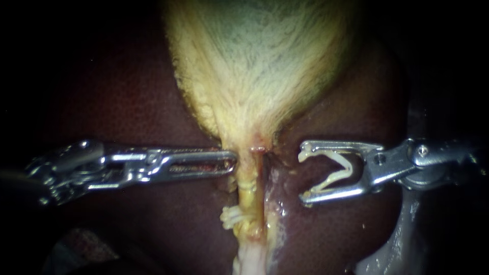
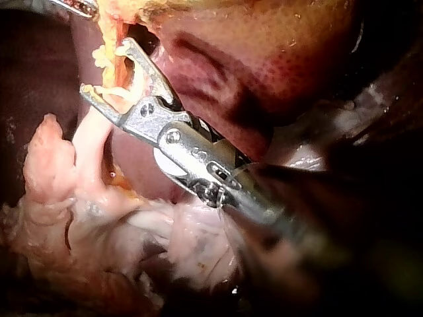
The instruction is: Clipping third clip left tube
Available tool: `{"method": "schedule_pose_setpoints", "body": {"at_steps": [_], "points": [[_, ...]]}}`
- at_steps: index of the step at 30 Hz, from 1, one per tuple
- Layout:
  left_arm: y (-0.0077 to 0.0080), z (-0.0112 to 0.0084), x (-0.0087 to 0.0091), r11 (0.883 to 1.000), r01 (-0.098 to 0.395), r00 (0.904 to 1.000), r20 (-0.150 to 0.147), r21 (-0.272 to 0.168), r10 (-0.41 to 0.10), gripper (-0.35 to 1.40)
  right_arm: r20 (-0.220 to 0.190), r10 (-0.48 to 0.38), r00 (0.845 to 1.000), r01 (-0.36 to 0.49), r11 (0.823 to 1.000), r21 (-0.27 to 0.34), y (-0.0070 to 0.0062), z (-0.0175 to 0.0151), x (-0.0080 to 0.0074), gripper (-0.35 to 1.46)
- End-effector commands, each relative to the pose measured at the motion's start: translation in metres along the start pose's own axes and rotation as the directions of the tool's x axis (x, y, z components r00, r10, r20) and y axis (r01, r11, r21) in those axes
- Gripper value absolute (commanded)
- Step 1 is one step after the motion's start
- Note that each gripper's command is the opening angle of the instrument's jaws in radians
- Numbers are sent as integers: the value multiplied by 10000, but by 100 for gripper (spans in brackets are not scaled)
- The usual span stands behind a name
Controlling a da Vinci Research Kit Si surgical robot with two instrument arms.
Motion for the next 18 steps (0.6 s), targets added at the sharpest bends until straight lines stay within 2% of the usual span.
{"method": "schedule_pose_setpoints", "body": {"at_steps": [1, 5, 8, 18], "points": [[0, -1, 0, 10000, 1, 10000, -2, 2, -1, -35, -1, -1, 10000, 1, 10000, -2, 0, 0, 0, 60], [1, -6, -2, 10000, 6, 10000, -27, 37, -6, -35, -3, 35, 10000, -35, 10000, 50, -1, 4, -2, 59], [2, -14, -5, 9999, 16, 10000, -75, 106, -15, -35, -6, 419, 9991, -418, 9991, 111, -3, 13, -5, 59], [15, -53, -12, 9998, 45, 10000, 85, -177, -43, -35, 68, 1656, 9862, -1657, 9850, 473, -10, 86, -26, 58]]}}
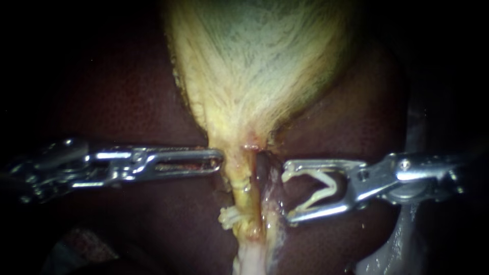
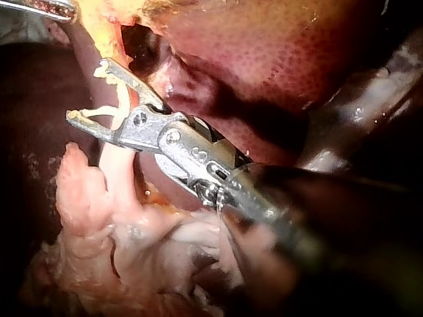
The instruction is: Clipping third clip left tube
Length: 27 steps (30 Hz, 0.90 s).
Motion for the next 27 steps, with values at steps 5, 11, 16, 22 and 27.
{"method": "schedule_pose_setpoints", "body": {"at_steps": [5, 11, 16, 22, 27], "points": [[2, -7, -2, 10000, 16, 10000, 41, -54, -16, -35, 70, 512, 9987, -513, 9985, 182, 9, 30, -11, 56], [3, -11, -1, 10000, 11, 10000, 49, -67, -11, -35, 105, 870, 9962, -872, 9960, 197, 32, 48, -29, 54], [0, -12, -1, 10000, 19, 10000, 54, -77, -18, -35, 84, 1057, 9944, -1059, 9942, 168, 54, 49, -44, 52], [-5, -14, -1, 9999, 33, 10000, 65, -97, -32, -35, 392, 1026, 9939, -1023, 9947, -96, 68, 49, -55, 51], [-10, -14, -4, 9999, 54, 10000, 46, -128, -53, -35, 439, 1004, 9940, -997, 9949, -180, 71, 57, -58, 51]]}}
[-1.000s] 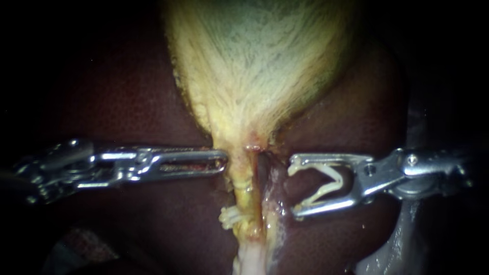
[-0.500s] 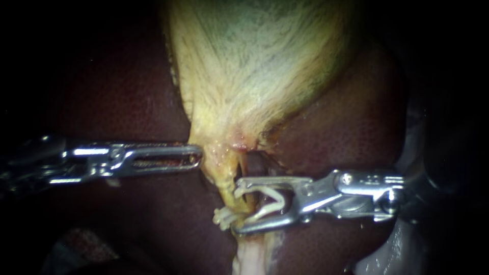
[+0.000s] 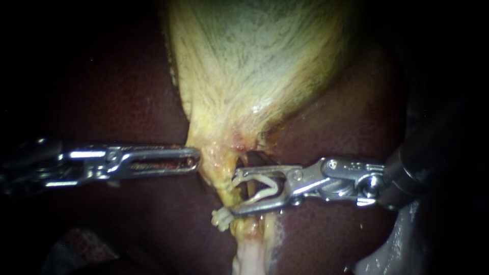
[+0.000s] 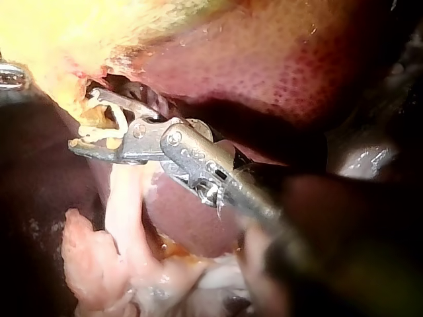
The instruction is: Clipping third clip left tube
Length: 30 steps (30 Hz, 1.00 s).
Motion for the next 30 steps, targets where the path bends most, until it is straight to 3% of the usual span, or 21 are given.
{"method": "schedule_pose_setpoints", "body": {"at_steps": [1, 18, 30], "points": [[-1, 1, -1, 10000, 11, 10000, -11, -21, -11, -35, -19, -4, 10000, 4, 10000, -33, -2, 4, 1, 51], [-7, 11, -8, 10000, -54, 10000, 67, -28, 54, -35, 276, 87, 9996, -106, 9976, 679, -12, 57, -7, 51], [-9, 12, -8, 10000, -49, 10000, 73, -37, 50, -35, 234, 161, 9996, -176, 9976, 670, -10, 57, 1, 49]]}}
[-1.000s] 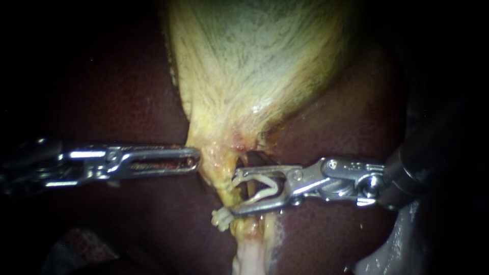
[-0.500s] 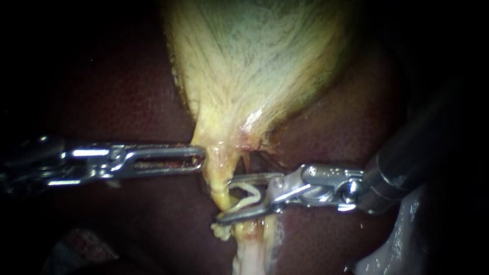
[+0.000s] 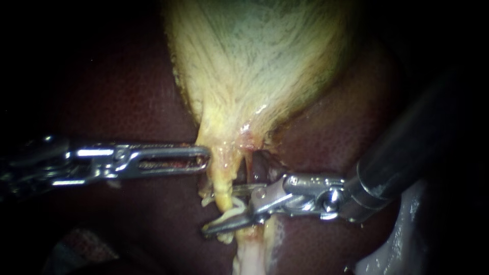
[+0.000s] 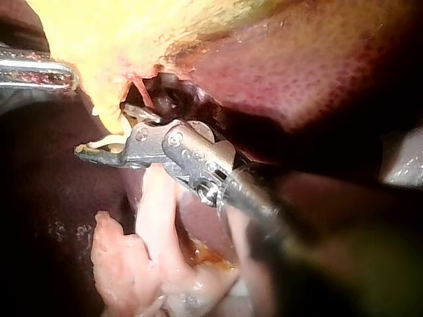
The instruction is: Clipping third clip left tube
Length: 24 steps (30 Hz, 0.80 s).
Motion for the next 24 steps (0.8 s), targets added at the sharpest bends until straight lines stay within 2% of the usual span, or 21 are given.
{"method": "schedule_pose_setpoints", "body": {"at_steps": [1, 10, 24], "points": [[0, 0, 0, 10000, 1, 10000, 2, -1, -1, -35, -22, 7, 10000, -7, 10000, -40, 0, -2, 3, 48], [0, 0, 0, 10000, 2, 10000, 19, -29, -2, -35, -316, 186, 9993, -196, 9993, -309, 0, -19, 27, 43], [-1, 1, 0, 10000, 4, 10000, 24, -36, -4, -35, -400, 258, 9989, -274, 9989, -380, 0, -24, 37, 39]]}}
